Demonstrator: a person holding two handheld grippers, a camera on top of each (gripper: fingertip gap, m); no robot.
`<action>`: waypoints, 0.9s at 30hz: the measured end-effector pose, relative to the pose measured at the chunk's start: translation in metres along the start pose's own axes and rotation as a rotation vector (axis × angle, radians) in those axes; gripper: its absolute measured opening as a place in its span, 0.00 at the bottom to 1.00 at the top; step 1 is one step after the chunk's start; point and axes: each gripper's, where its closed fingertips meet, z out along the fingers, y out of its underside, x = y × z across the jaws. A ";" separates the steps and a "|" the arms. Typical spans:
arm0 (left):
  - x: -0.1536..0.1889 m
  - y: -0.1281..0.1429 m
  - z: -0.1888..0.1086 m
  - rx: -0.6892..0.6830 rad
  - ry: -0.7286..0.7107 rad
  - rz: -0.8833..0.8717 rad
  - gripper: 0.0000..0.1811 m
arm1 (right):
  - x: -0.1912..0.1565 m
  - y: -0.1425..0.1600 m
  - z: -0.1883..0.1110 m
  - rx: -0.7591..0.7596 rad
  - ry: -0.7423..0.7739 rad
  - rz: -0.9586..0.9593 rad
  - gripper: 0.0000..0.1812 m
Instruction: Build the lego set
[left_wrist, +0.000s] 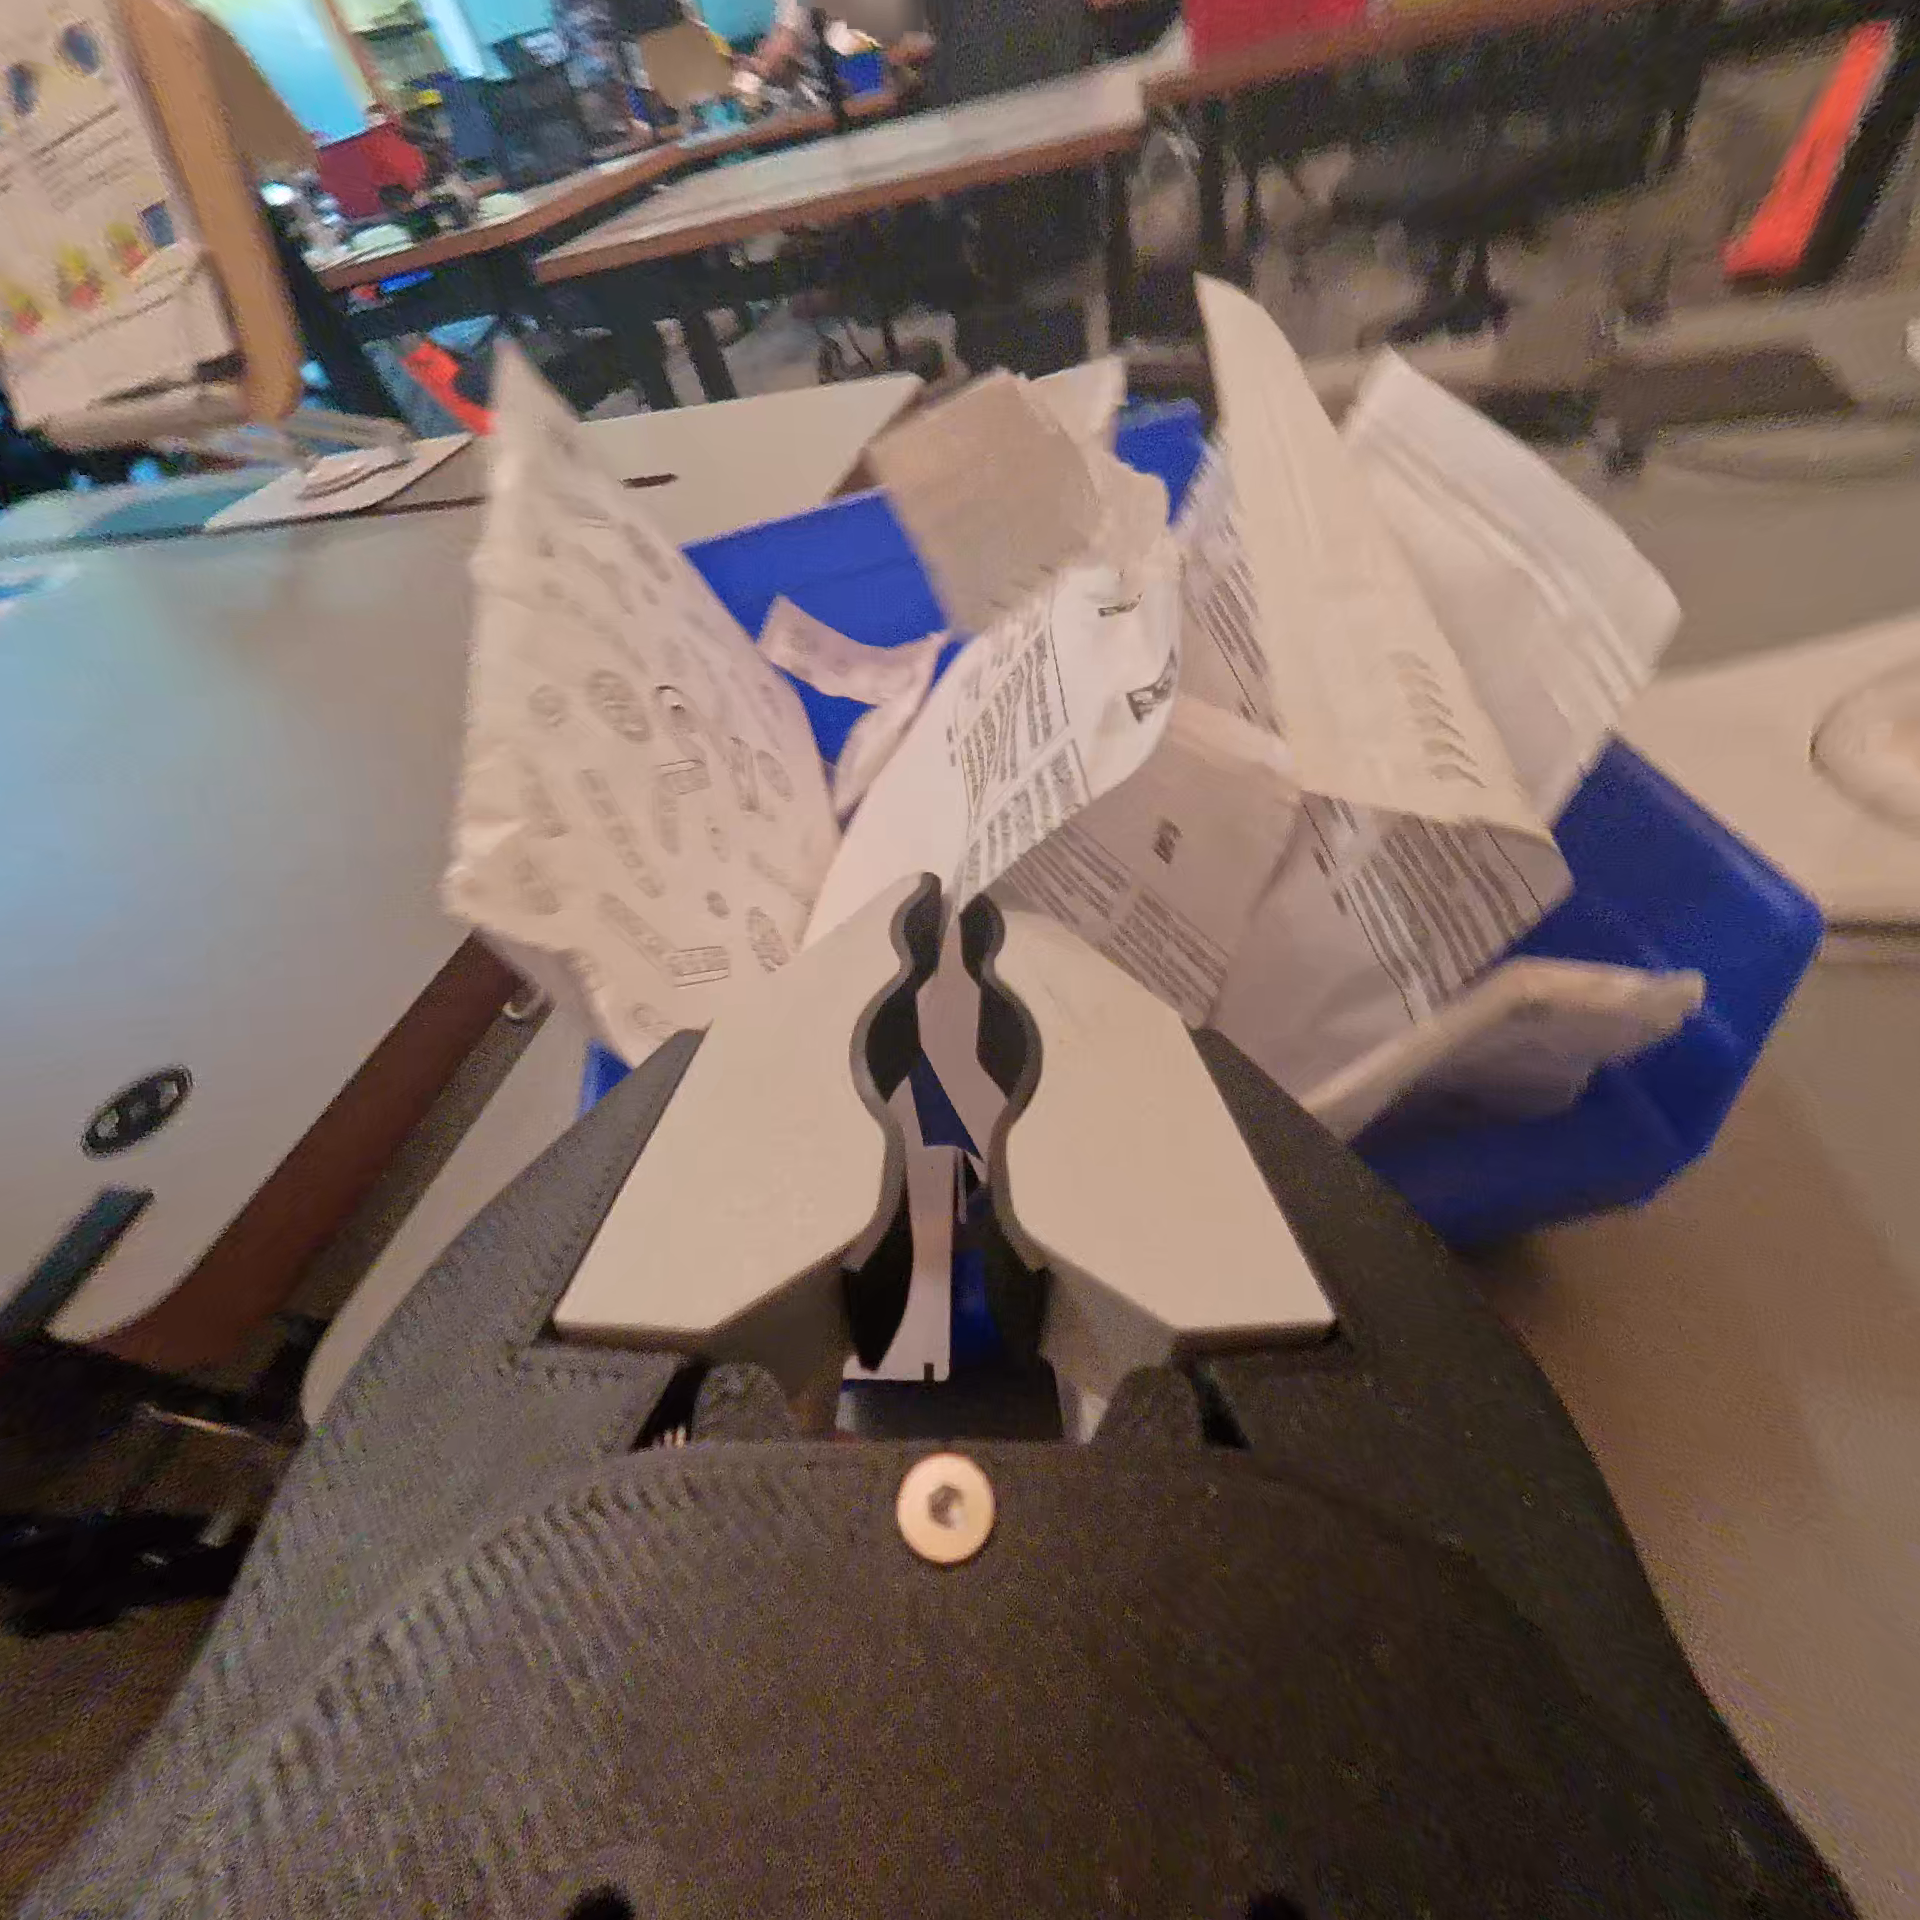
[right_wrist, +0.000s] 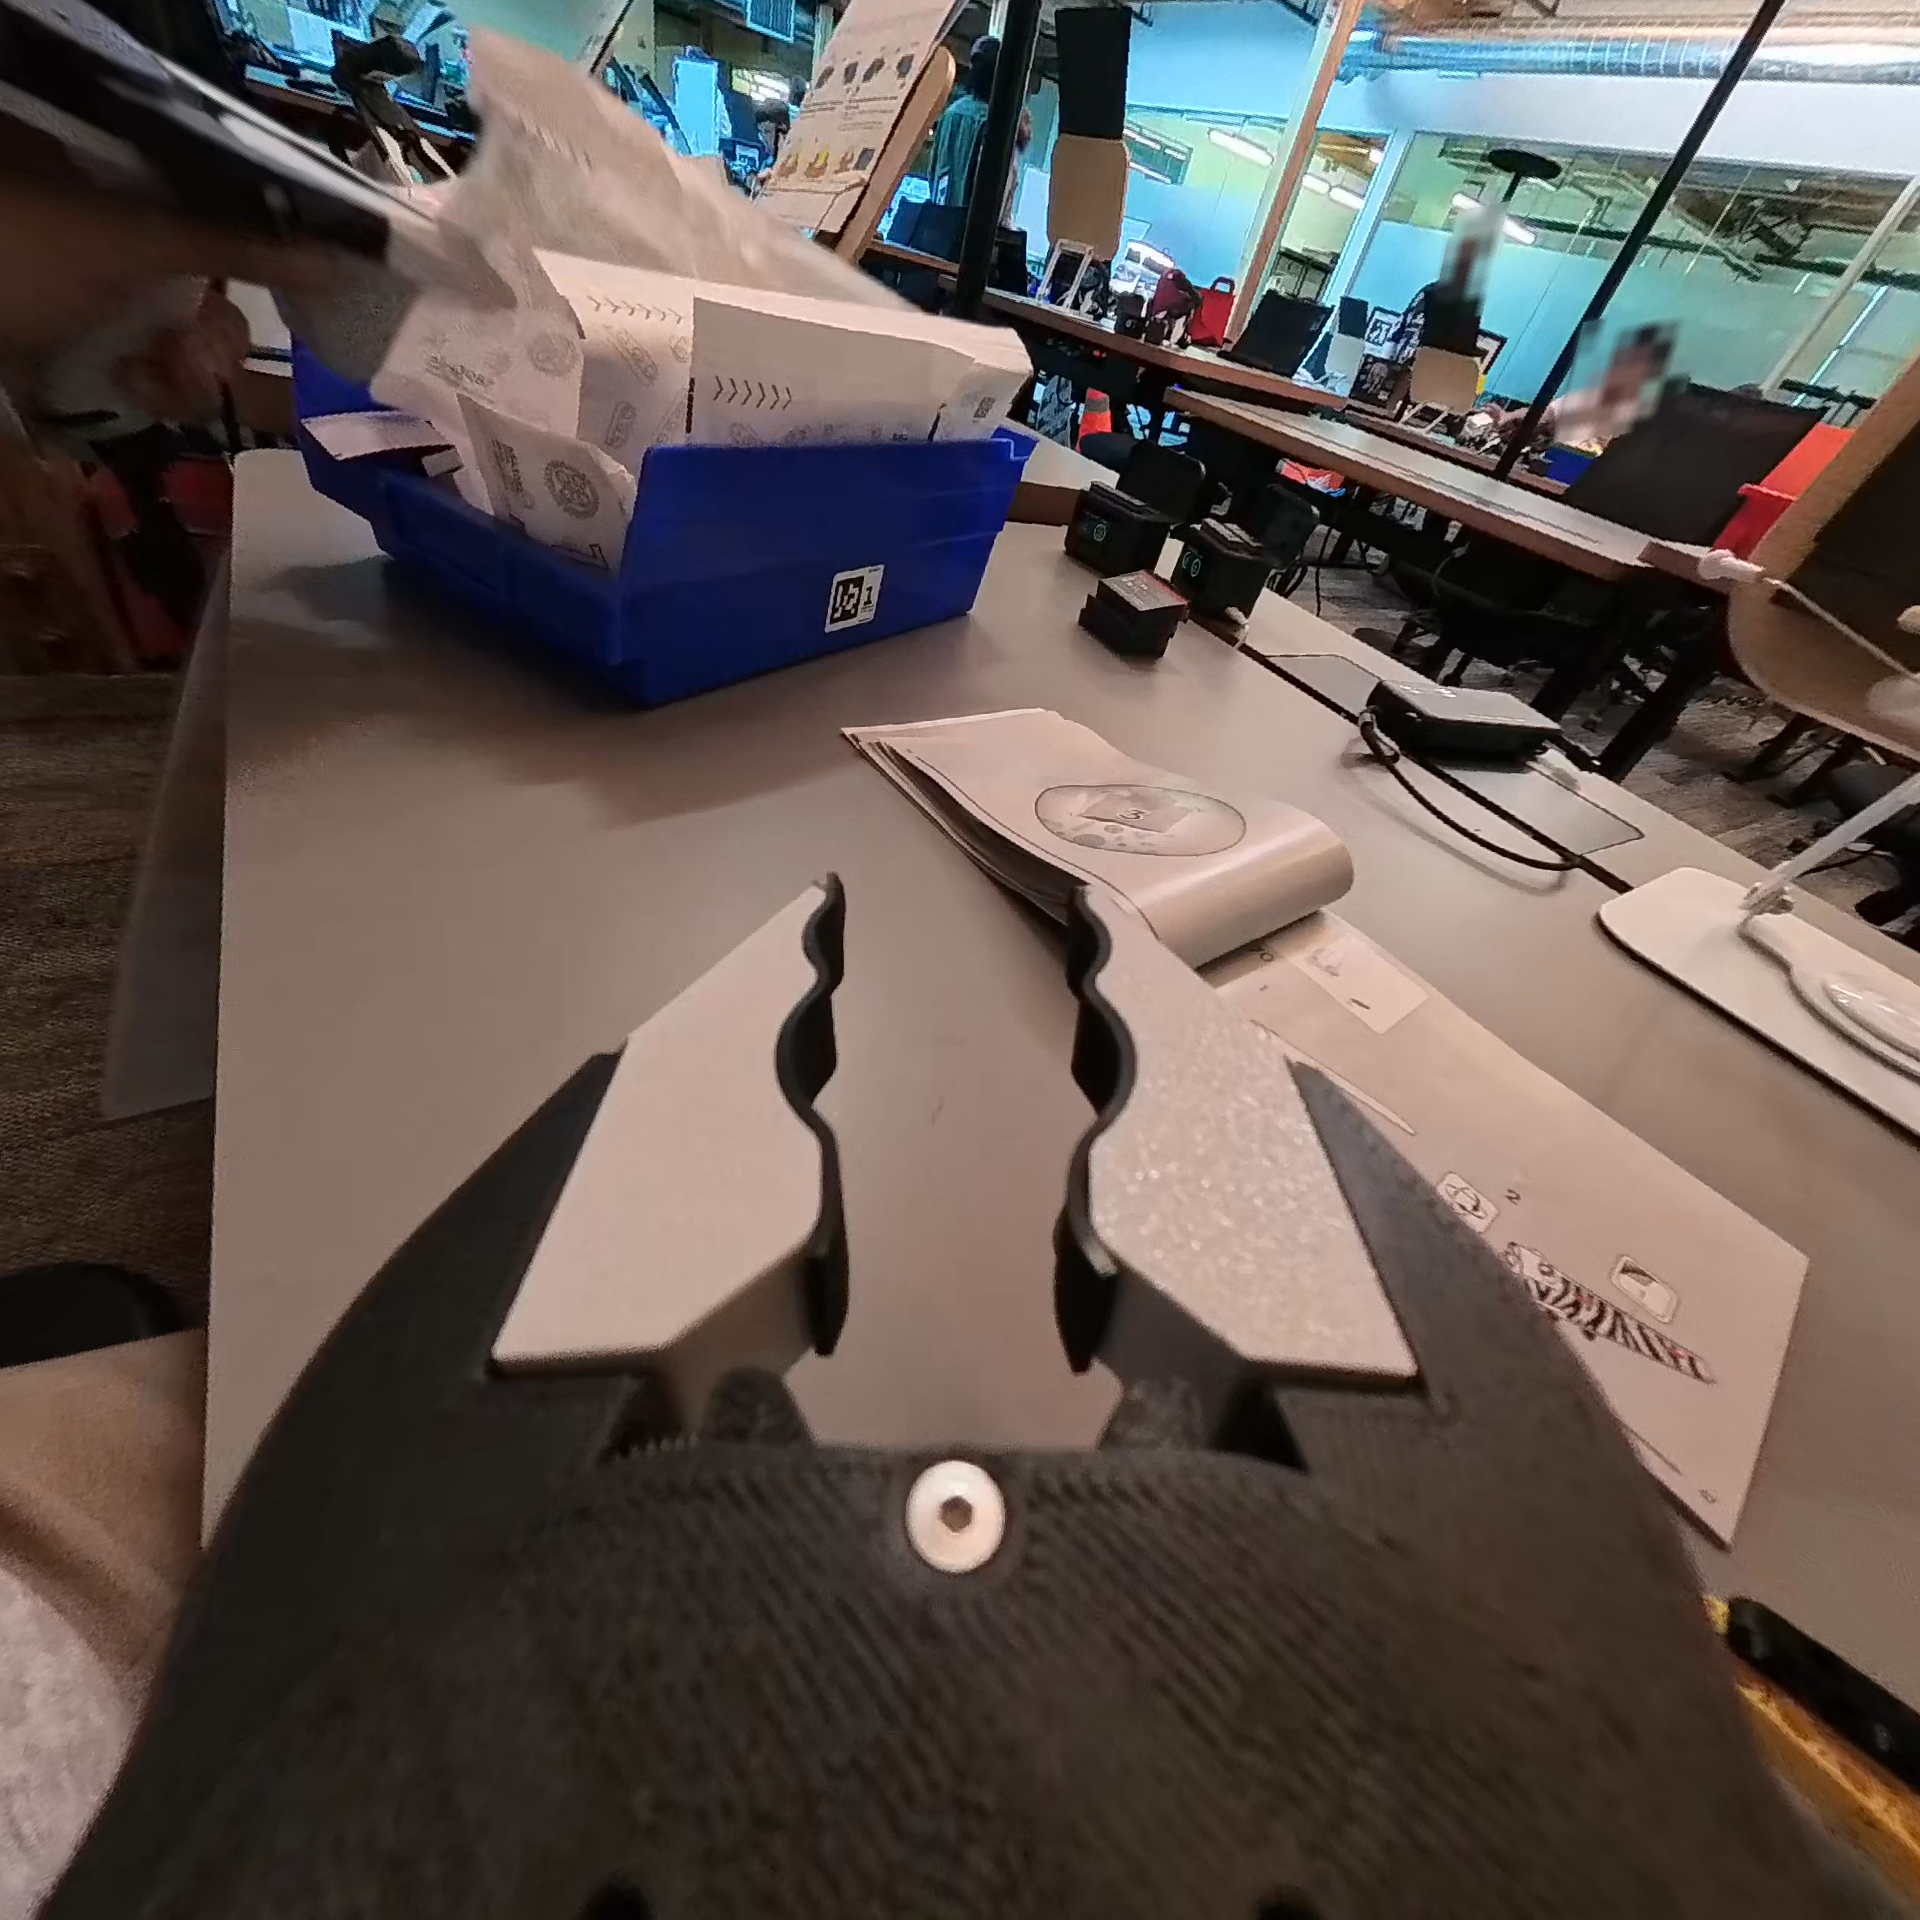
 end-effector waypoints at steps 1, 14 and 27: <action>-0.008 -0.004 -0.001 0.028 -0.014 -0.091 0.00 | 0.000 0.000 0.000 -0.002 -0.001 0.002 0.23; -0.048 -0.005 -0.010 0.253 0.130 -0.893 0.00 | -0.001 0.004 0.002 -0.027 -0.001 -0.009 0.23; -0.054 -0.017 -0.020 0.260 -0.144 -0.511 0.37 | 0.001 0.005 0.001 -0.031 -0.003 0.002 0.23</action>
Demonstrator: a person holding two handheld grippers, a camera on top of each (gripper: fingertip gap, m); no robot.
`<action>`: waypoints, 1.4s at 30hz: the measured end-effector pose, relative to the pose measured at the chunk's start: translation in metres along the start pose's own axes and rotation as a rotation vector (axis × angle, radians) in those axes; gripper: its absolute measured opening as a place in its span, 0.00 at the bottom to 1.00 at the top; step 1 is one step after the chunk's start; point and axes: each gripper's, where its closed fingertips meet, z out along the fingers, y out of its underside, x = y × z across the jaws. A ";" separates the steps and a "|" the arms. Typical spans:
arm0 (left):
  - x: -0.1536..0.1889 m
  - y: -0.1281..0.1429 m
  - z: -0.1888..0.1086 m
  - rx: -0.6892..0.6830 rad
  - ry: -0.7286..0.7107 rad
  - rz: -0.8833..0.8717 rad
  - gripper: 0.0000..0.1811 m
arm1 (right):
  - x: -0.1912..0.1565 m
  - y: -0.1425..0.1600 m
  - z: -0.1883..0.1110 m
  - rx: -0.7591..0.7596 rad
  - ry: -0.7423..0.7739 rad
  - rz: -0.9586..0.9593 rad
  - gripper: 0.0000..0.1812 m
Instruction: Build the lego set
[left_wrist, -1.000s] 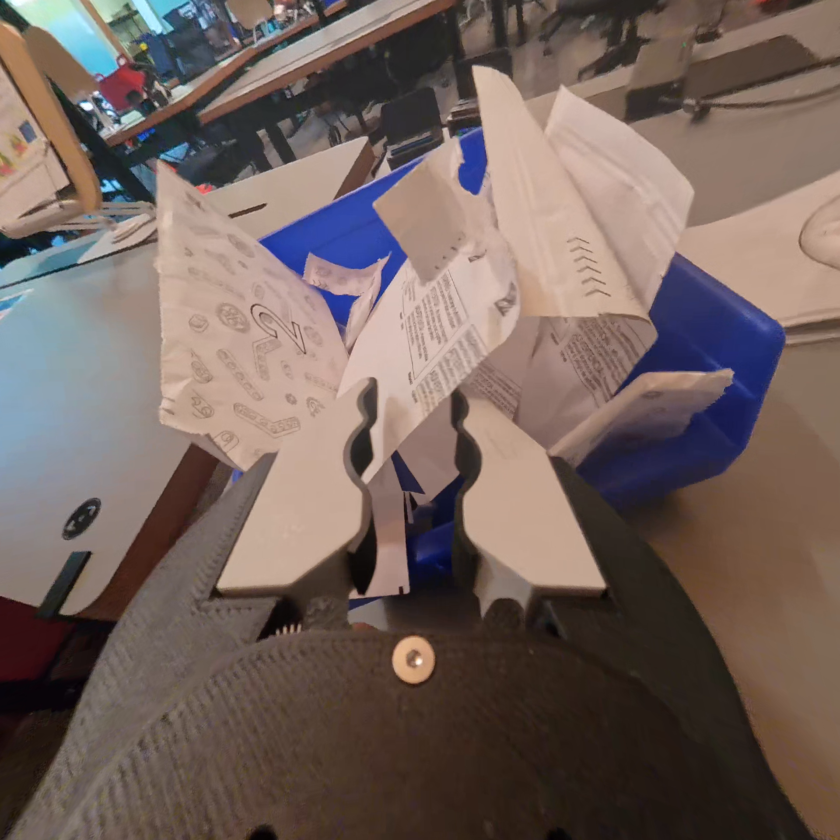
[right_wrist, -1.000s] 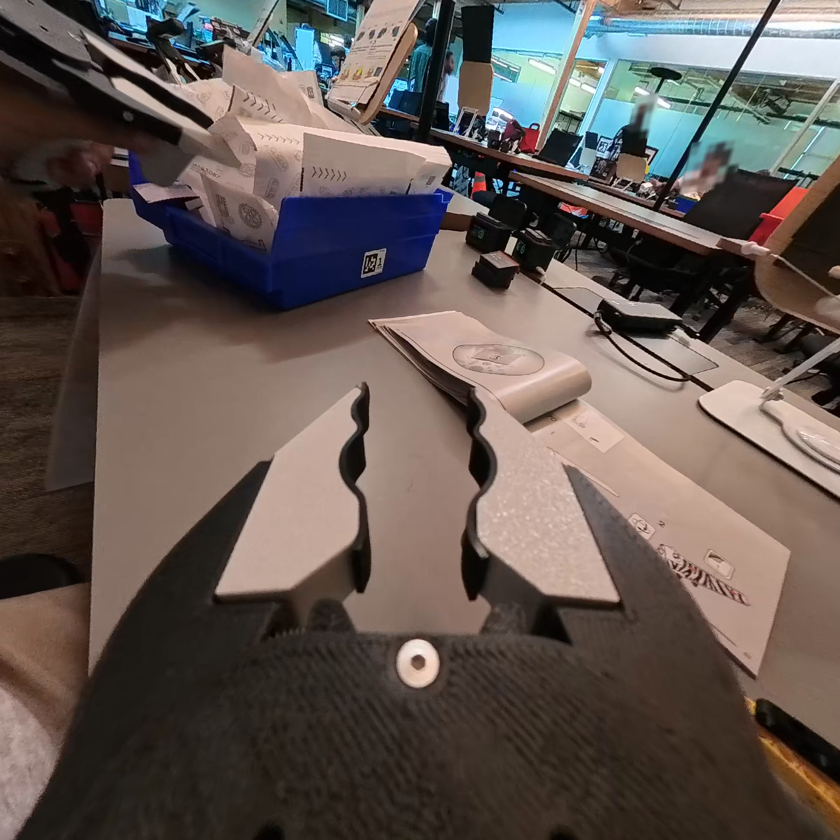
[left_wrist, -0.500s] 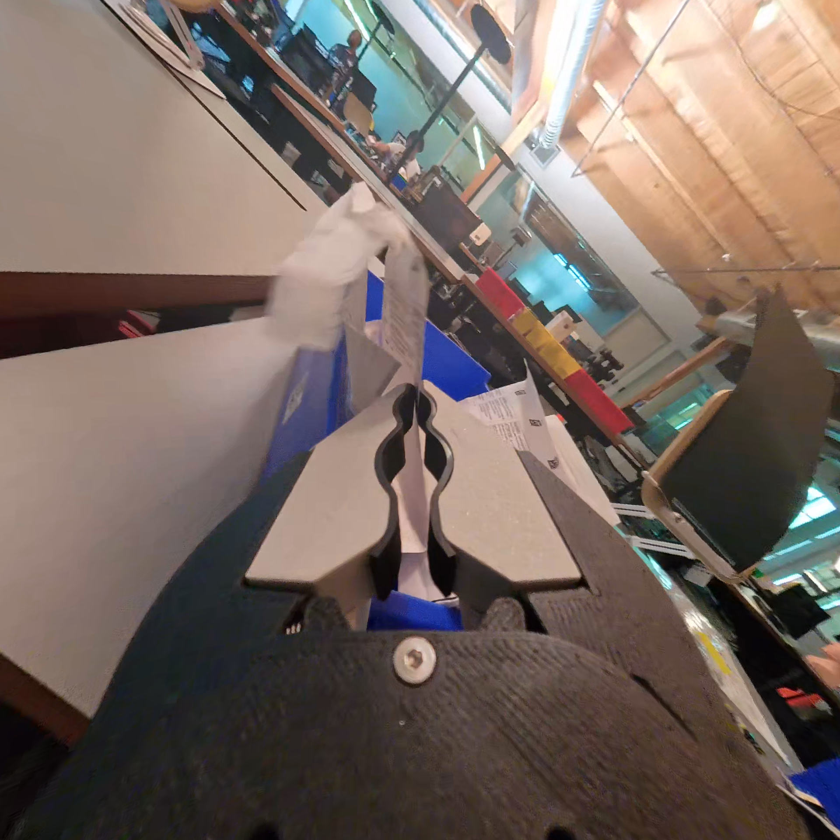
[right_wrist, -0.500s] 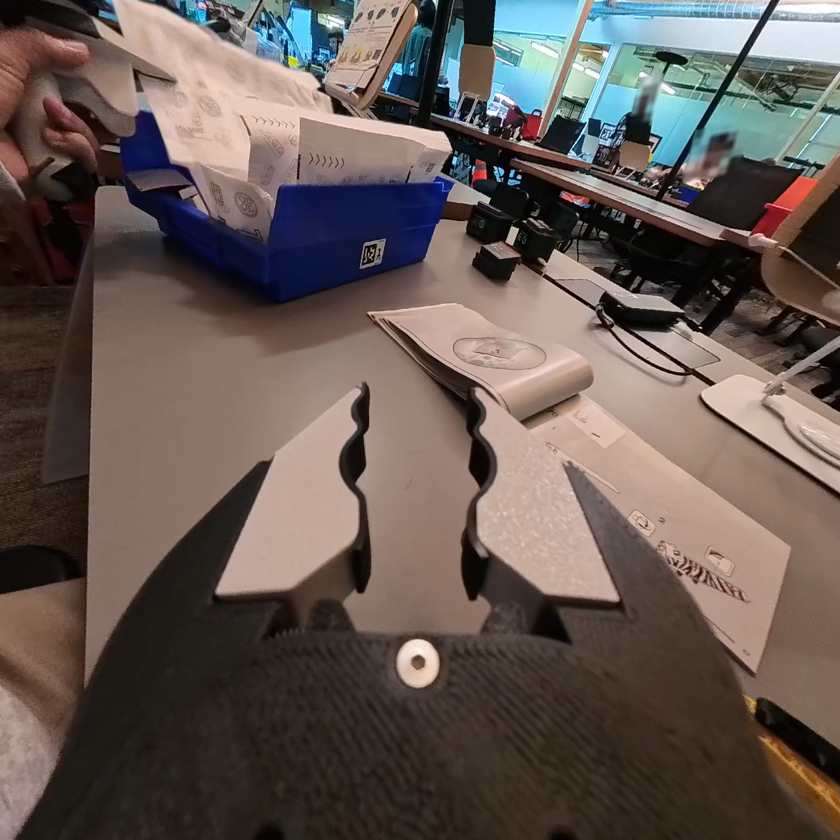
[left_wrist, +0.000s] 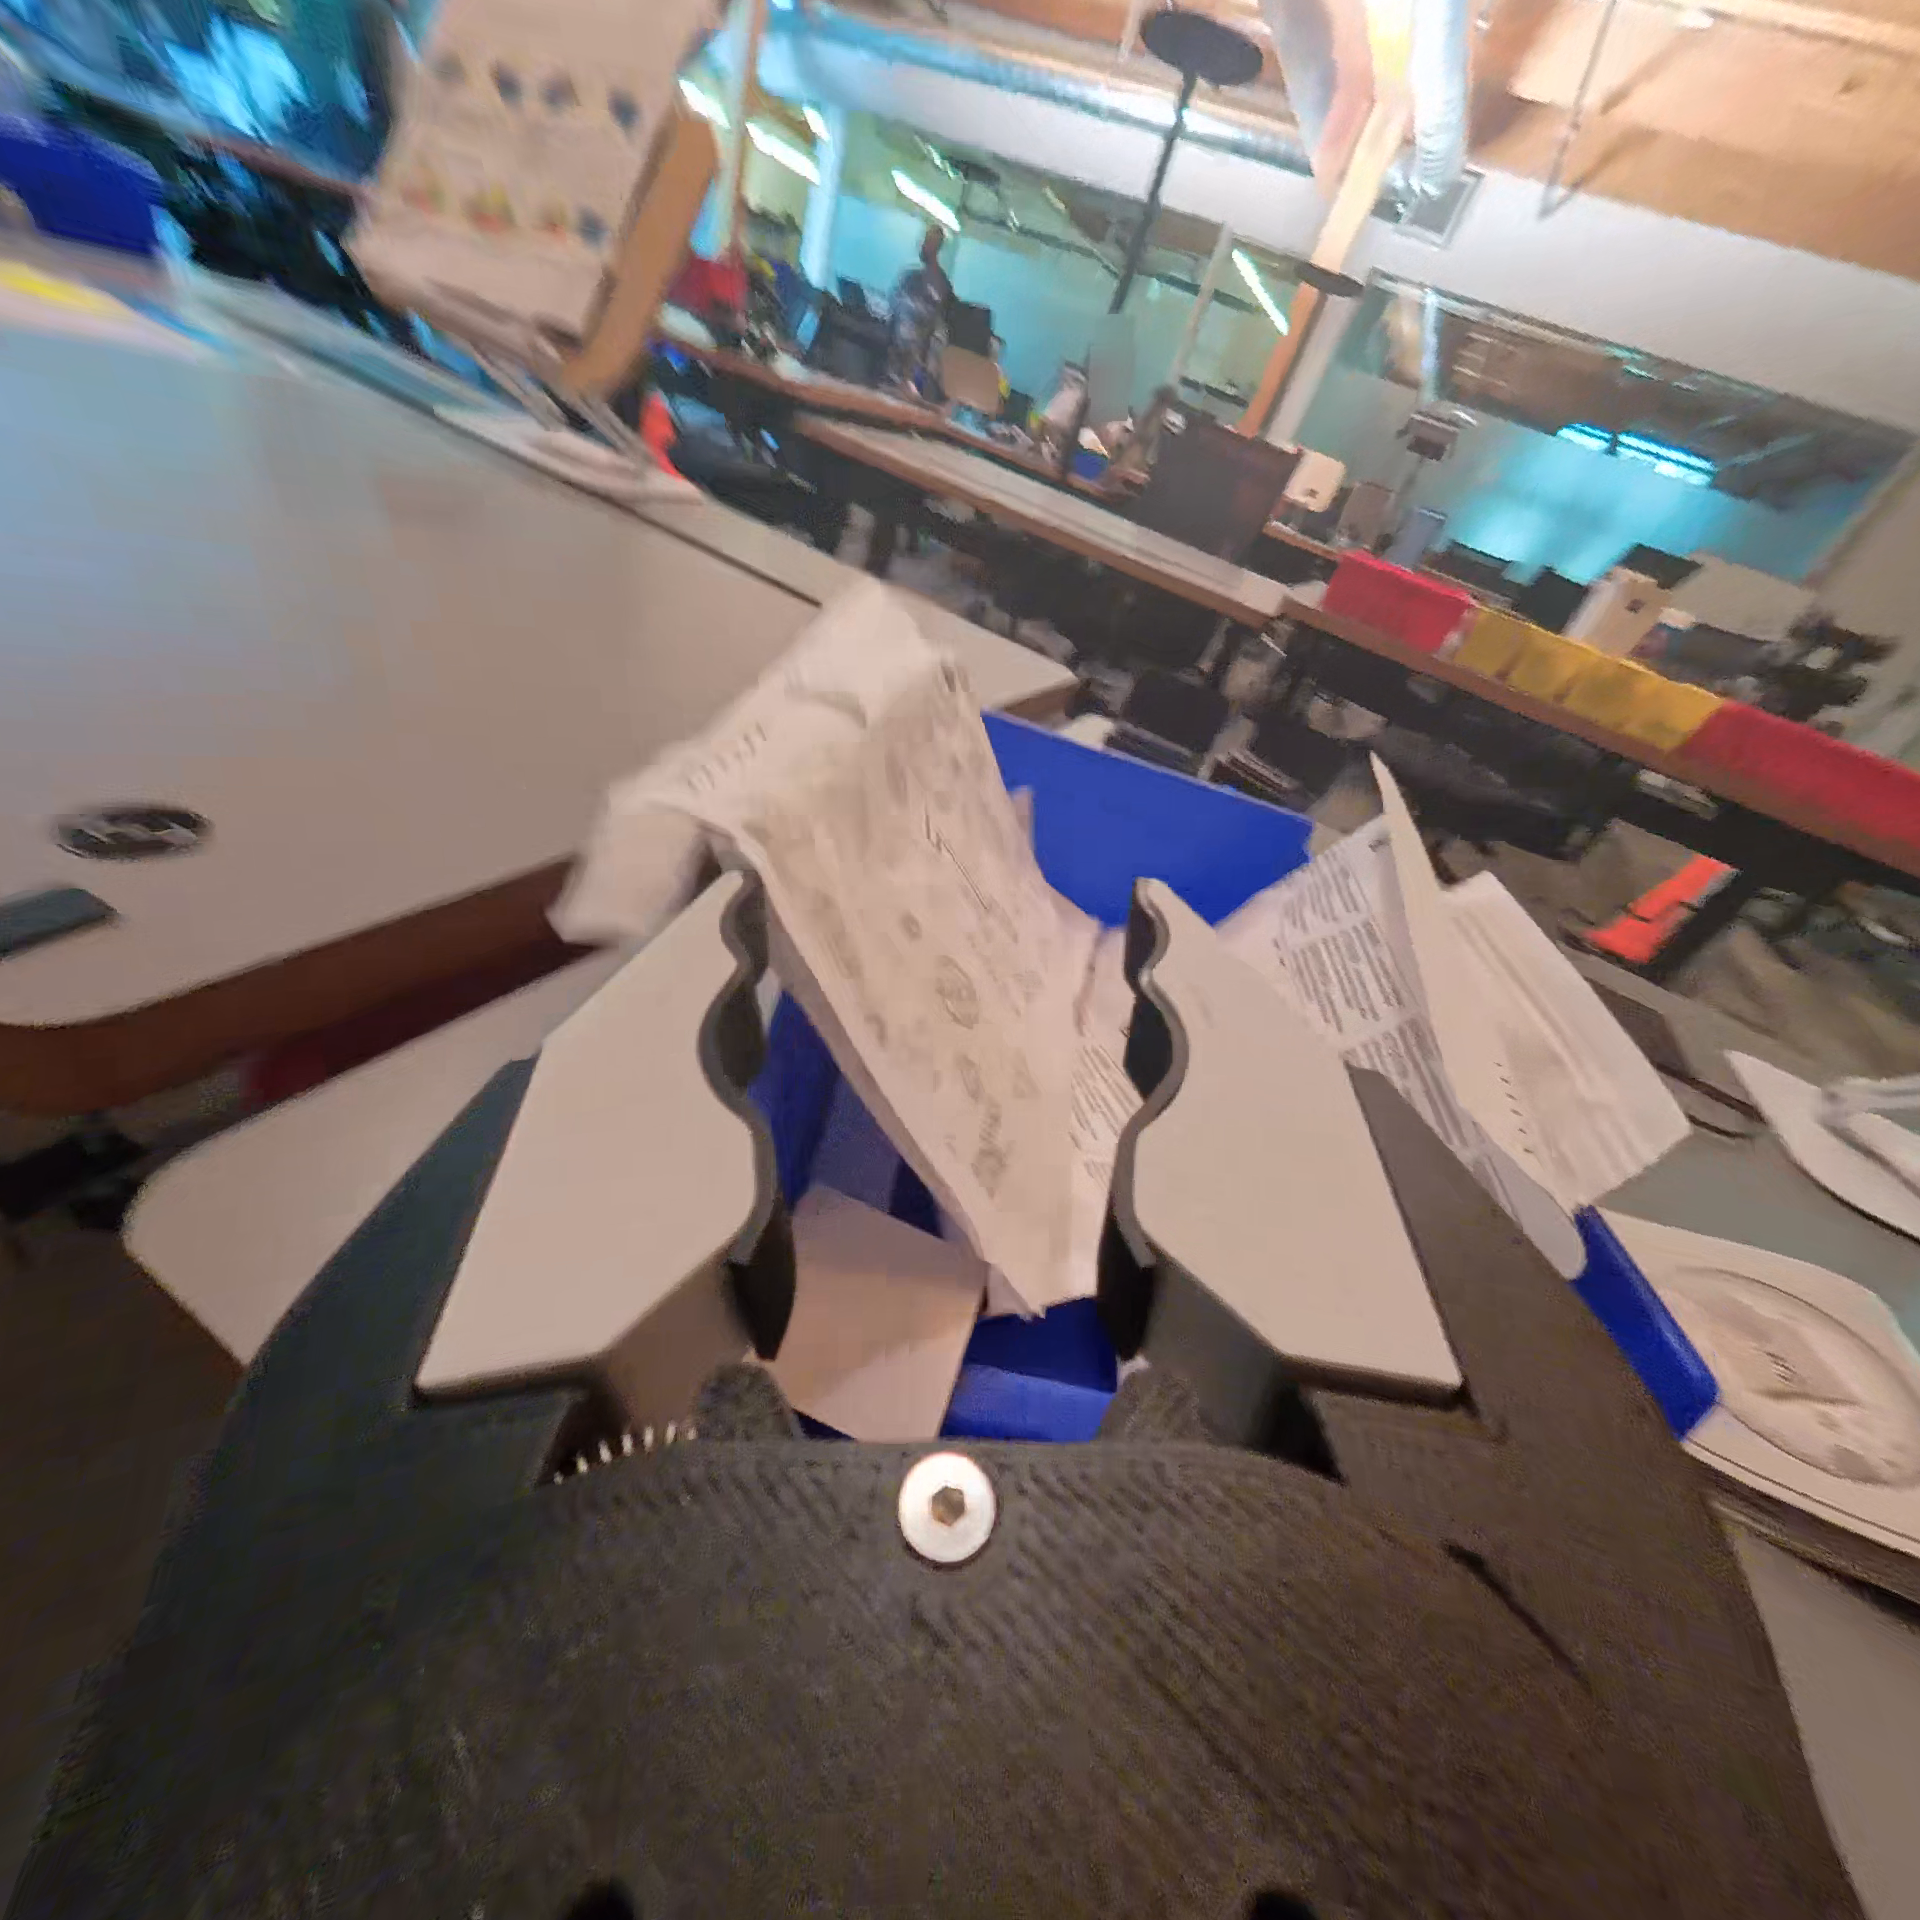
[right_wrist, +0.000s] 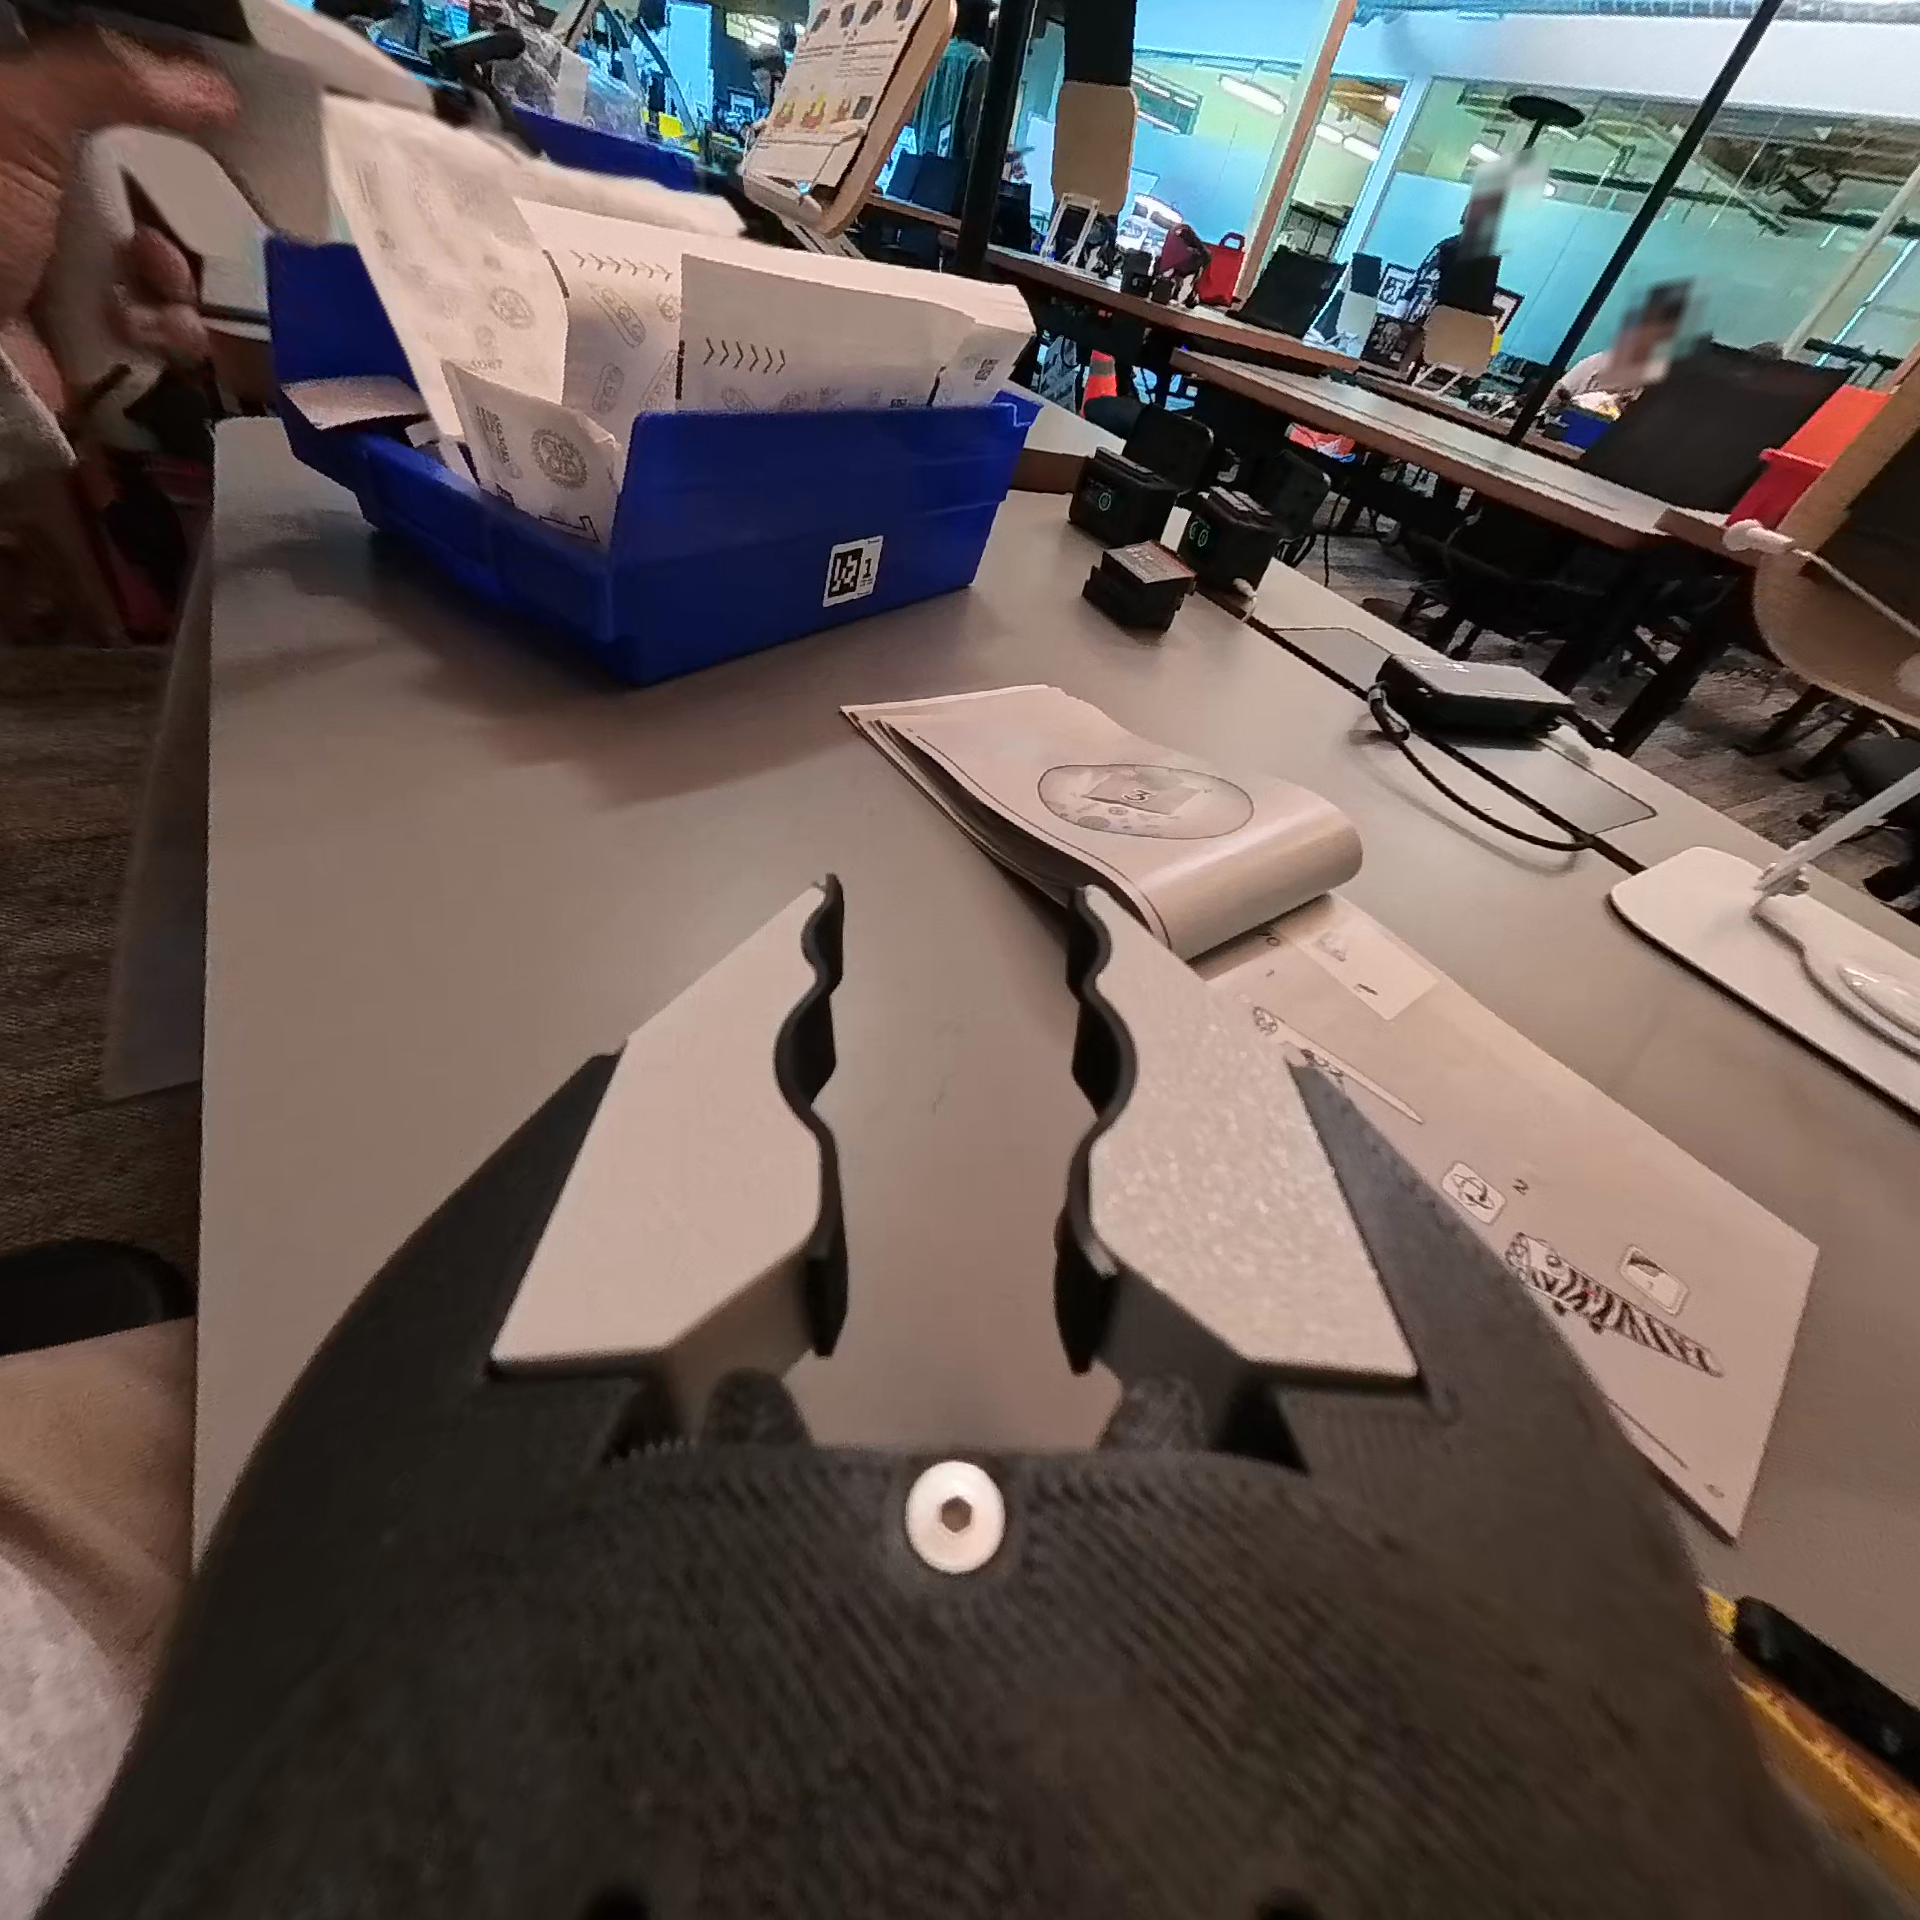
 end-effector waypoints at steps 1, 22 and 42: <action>-0.002 -0.009 -0.004 0.042 -0.031 0.035 0.39 | 0.000 0.000 0.000 0.001 0.000 0.000 0.23; 0.100 0.043 0.005 -0.323 0.398 -0.058 0.00 | -0.001 0.000 -0.003 -0.003 -0.006 -0.018 0.23; 0.173 0.072 -0.036 -0.429 0.773 0.220 0.17 | 0.000 -0.008 -0.009 0.044 0.005 -0.026 0.23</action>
